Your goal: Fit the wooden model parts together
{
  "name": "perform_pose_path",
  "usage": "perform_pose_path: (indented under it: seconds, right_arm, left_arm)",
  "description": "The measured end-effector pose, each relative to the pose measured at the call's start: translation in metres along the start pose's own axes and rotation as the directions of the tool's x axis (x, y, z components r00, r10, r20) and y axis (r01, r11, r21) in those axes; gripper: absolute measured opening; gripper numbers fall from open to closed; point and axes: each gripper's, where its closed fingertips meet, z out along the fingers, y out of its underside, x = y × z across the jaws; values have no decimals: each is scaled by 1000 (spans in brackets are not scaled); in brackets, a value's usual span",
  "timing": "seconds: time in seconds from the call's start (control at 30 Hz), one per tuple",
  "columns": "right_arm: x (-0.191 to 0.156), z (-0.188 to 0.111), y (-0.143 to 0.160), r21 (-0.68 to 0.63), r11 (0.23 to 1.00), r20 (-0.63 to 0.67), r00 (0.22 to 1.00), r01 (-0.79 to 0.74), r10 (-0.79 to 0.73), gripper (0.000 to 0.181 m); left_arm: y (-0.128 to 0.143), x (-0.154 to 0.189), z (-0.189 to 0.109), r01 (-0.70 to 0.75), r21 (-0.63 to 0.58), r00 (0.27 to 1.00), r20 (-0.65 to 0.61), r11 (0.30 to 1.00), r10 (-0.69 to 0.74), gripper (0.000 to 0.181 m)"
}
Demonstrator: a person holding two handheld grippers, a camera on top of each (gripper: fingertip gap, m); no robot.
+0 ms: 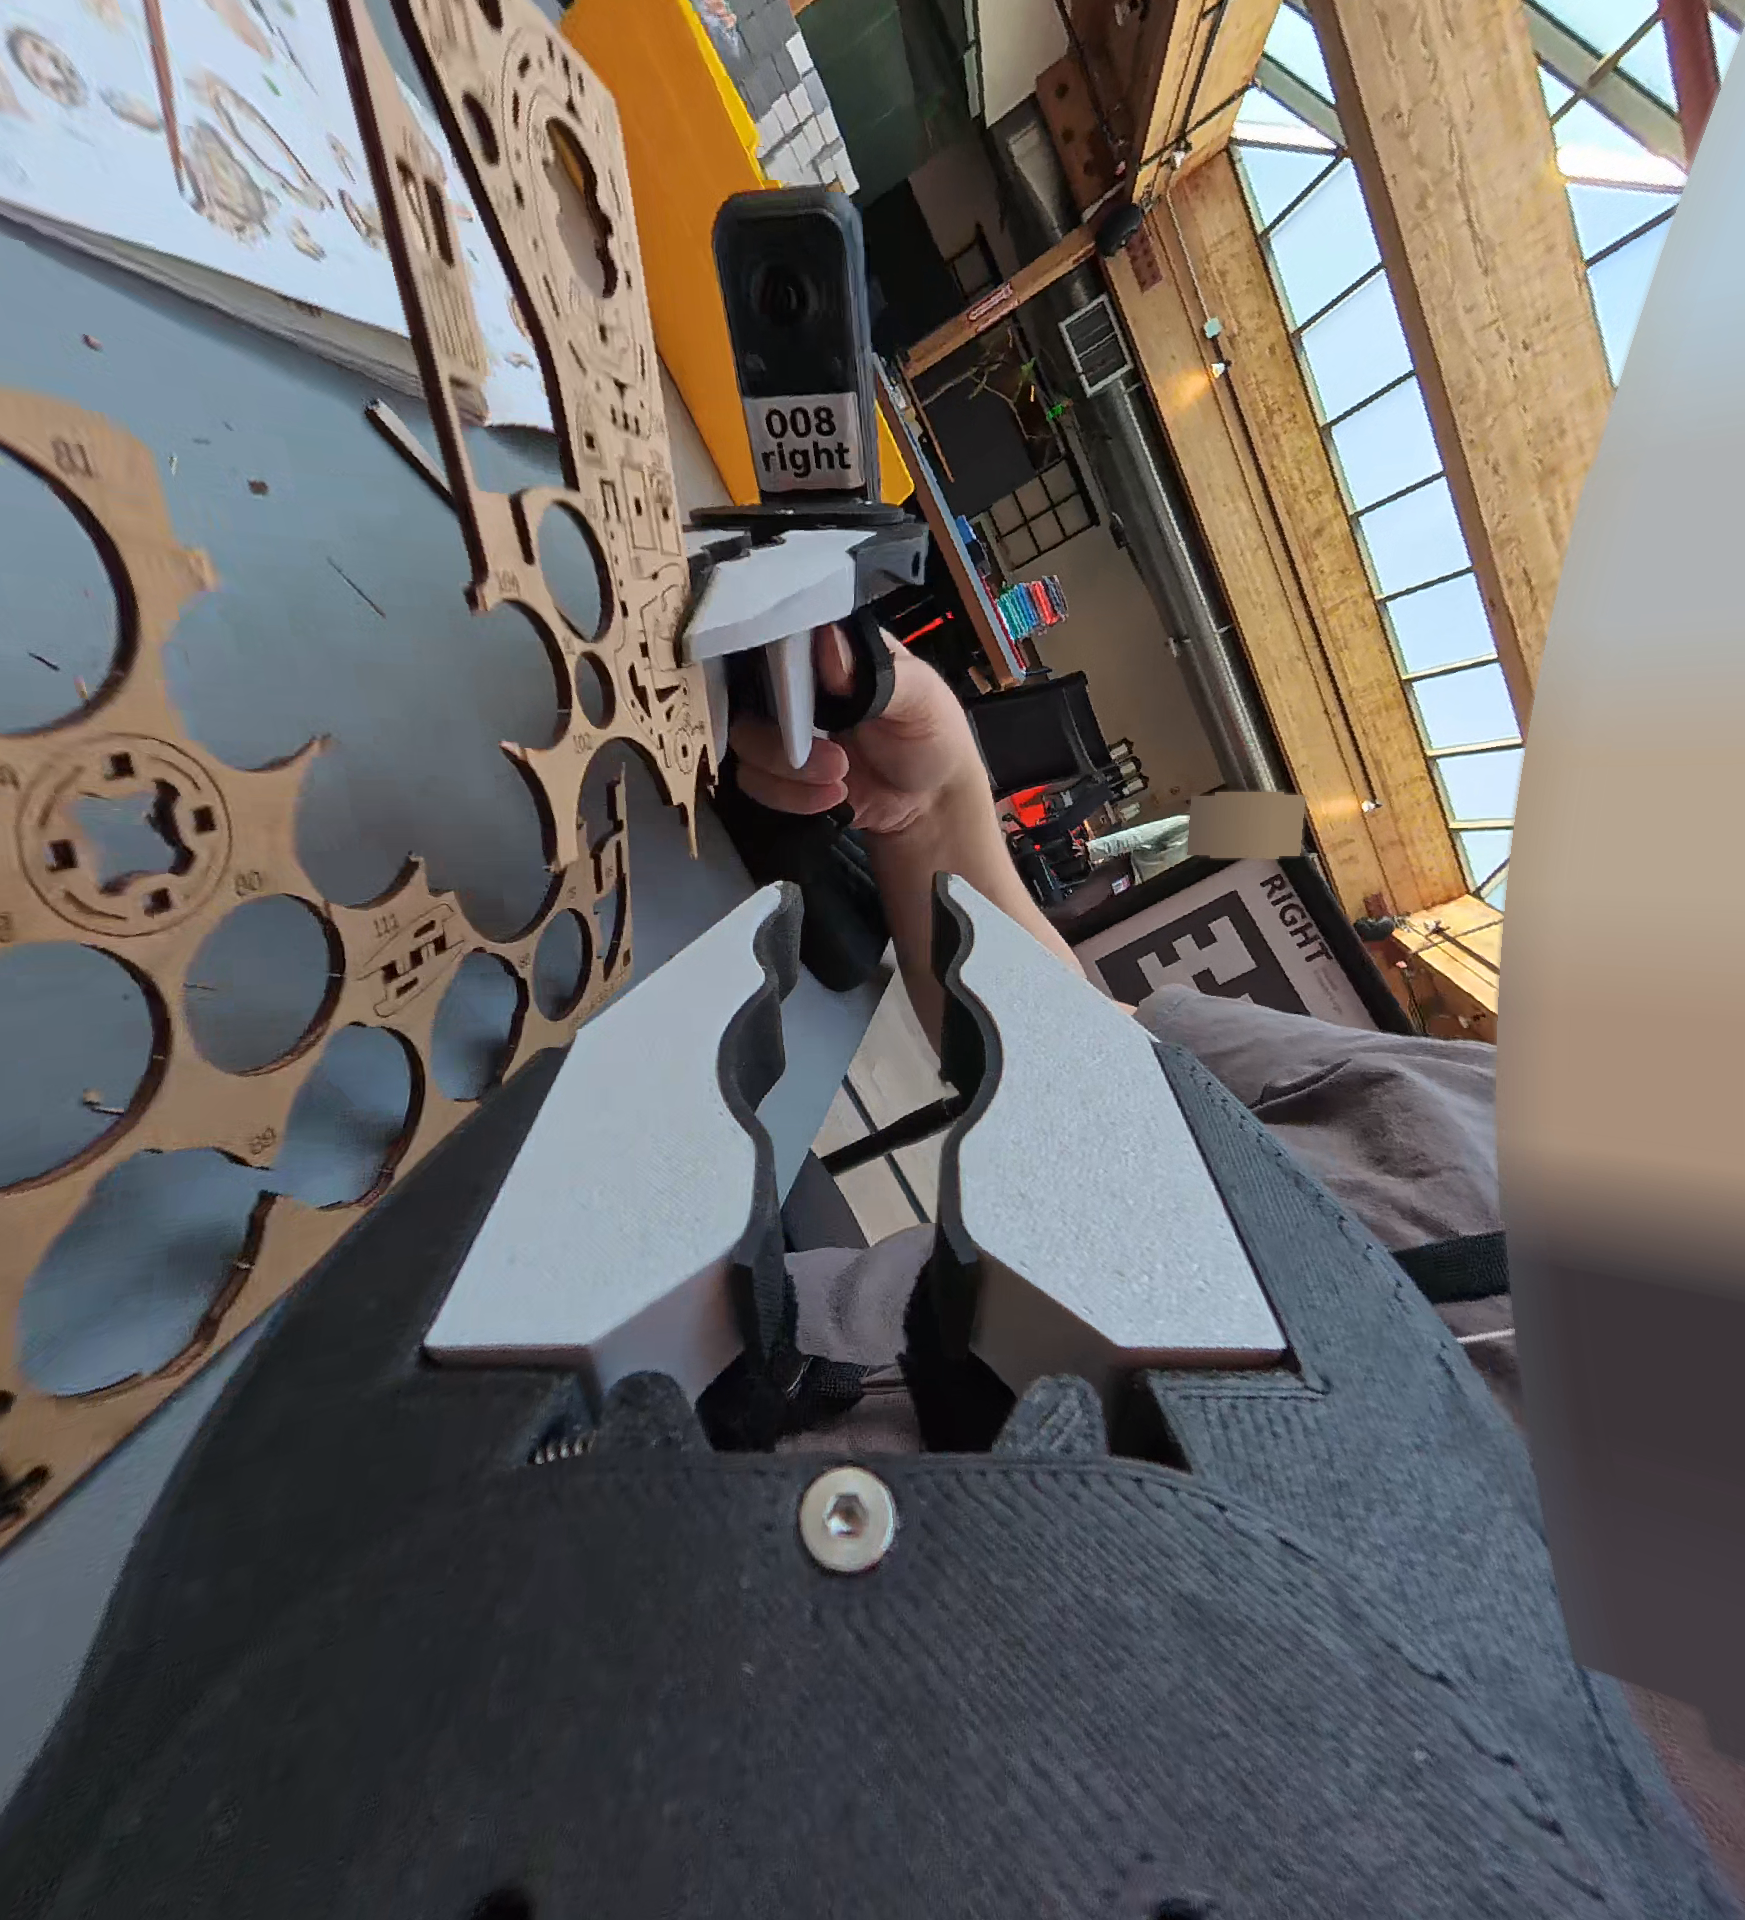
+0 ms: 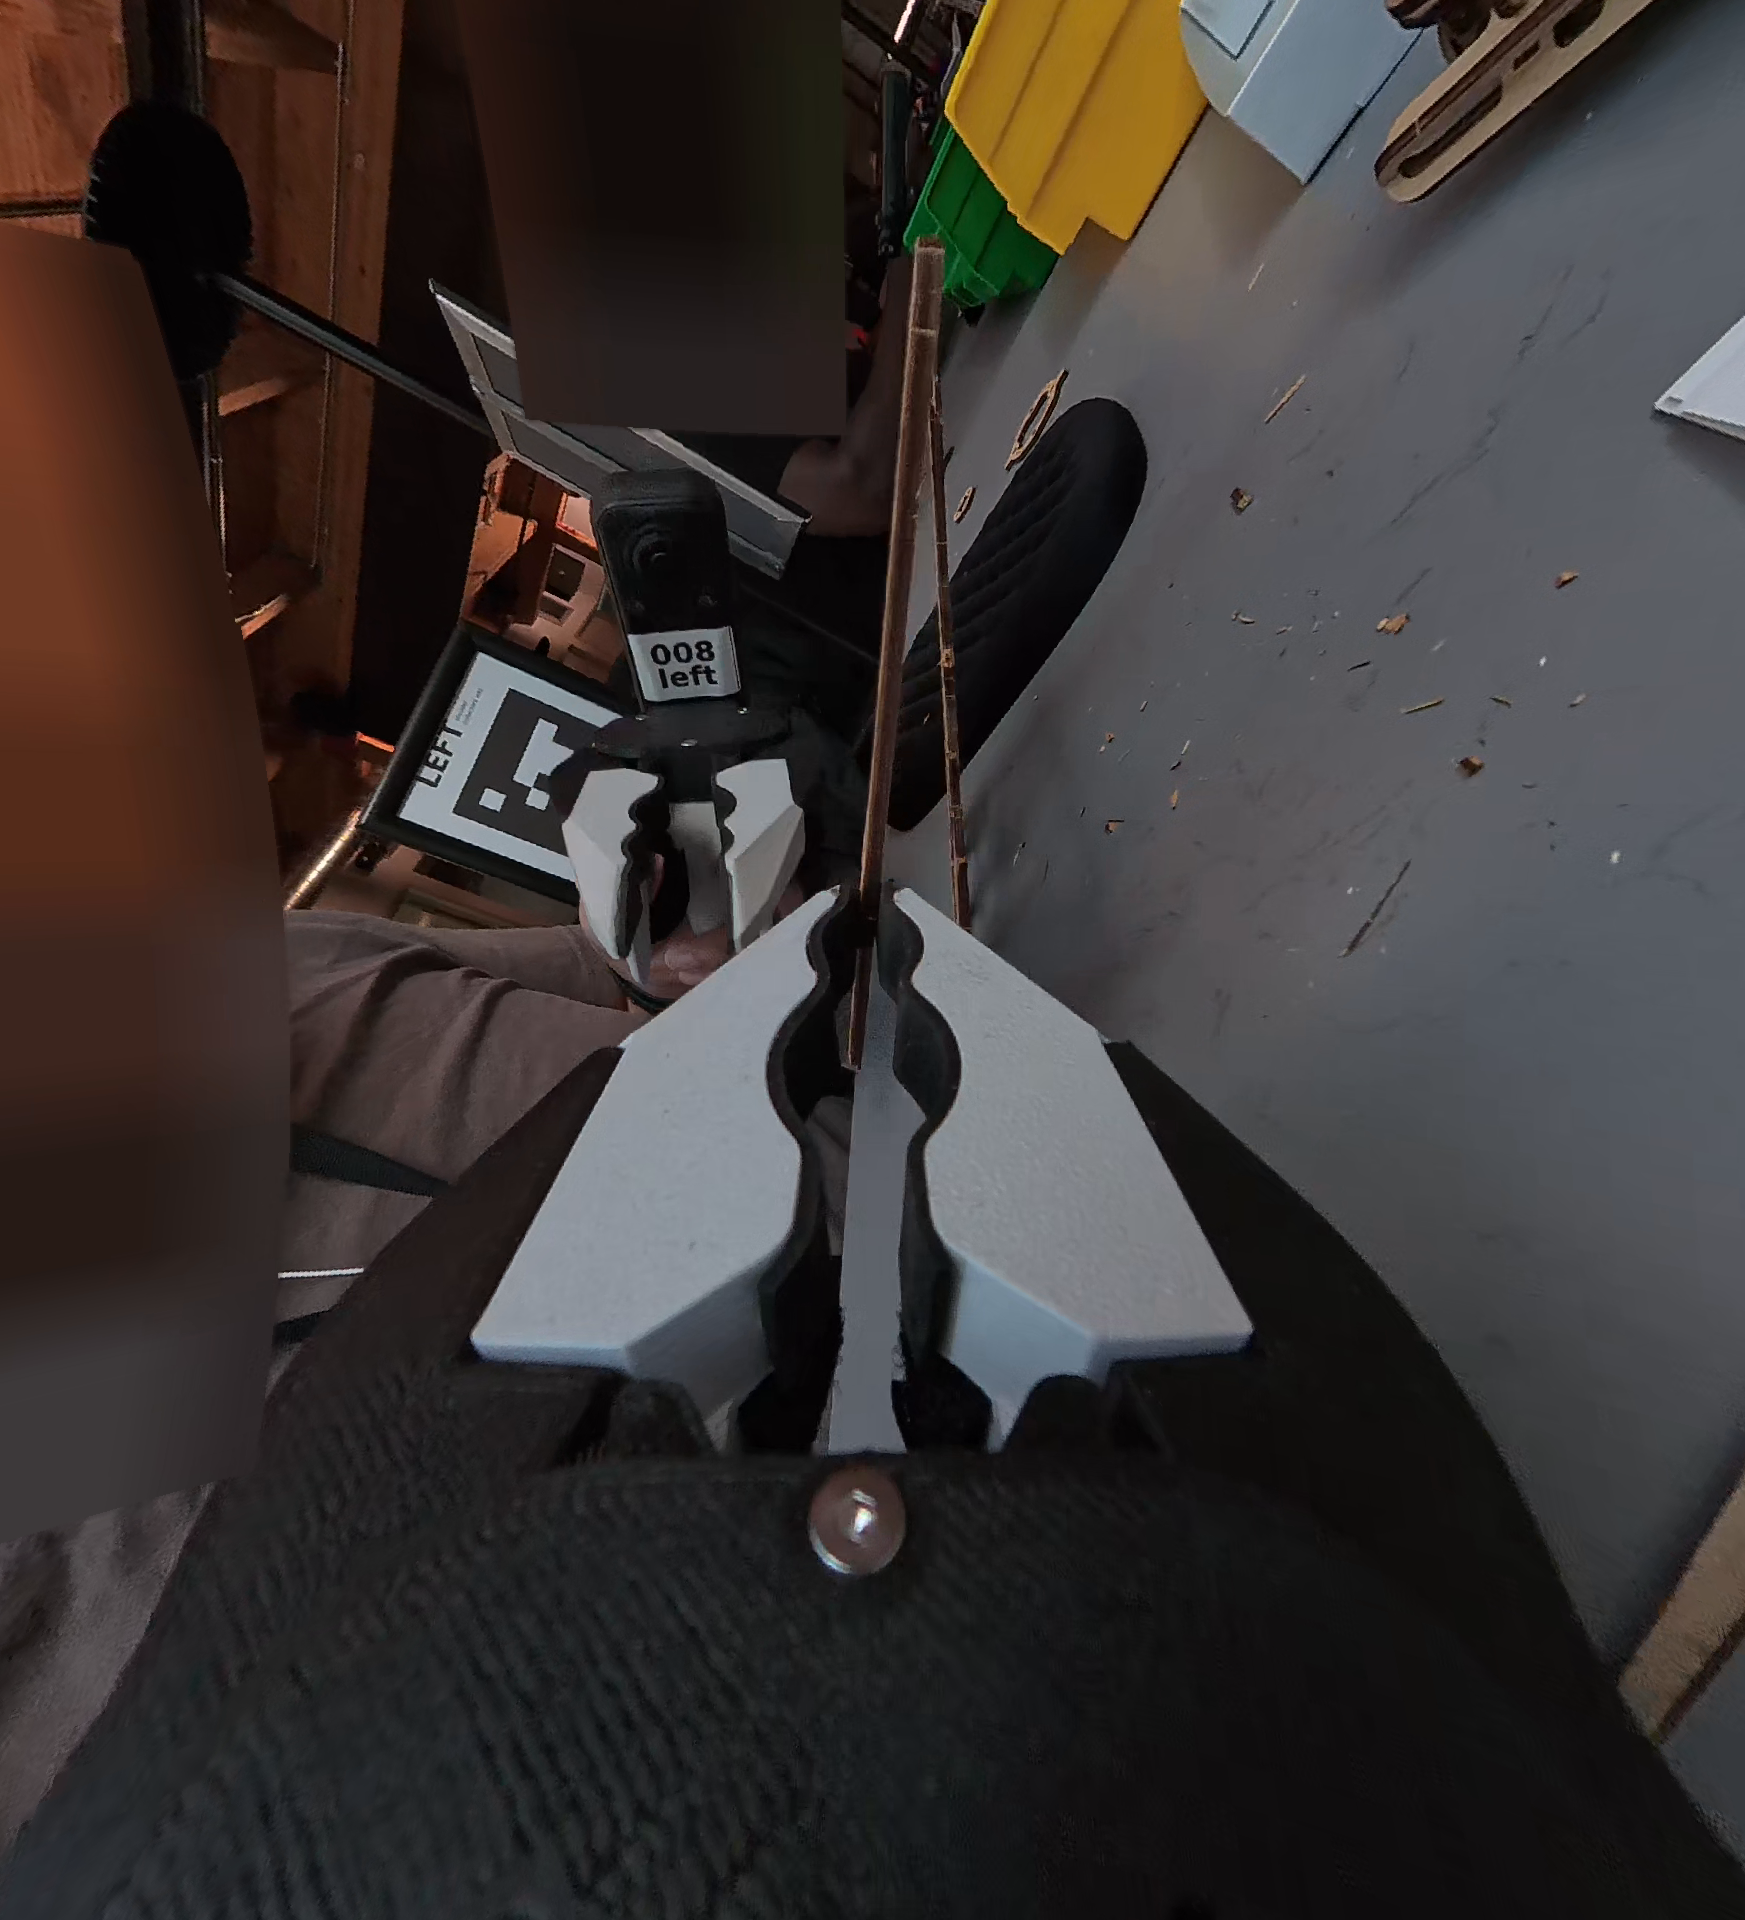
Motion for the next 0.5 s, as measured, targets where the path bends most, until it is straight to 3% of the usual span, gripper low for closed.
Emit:
perform_pose_path:
  seconds: [0.13,0.27,0.37,0.5]
  right_arm:
    - [-3,4,3,28,999,4,1000,-22,22,1]
    - [-9,4,3,73,995,47,997,-69,66,0]
    - [-11,5,4,83,993,67,995,-84,79,0]
    - [-11,10,8,66,995,64,995,-76,72,0]
  left_arm:
    - [15,-16,18,38,21,999,12,999,-38,21]
    - [6,-29,15,-70,124,994,91,990,59,16]
    - [-9,-28,11,-75,227,996,66,971,61,25]
    - [-12,-32,20,9,238,1000,4,971,-10,28]
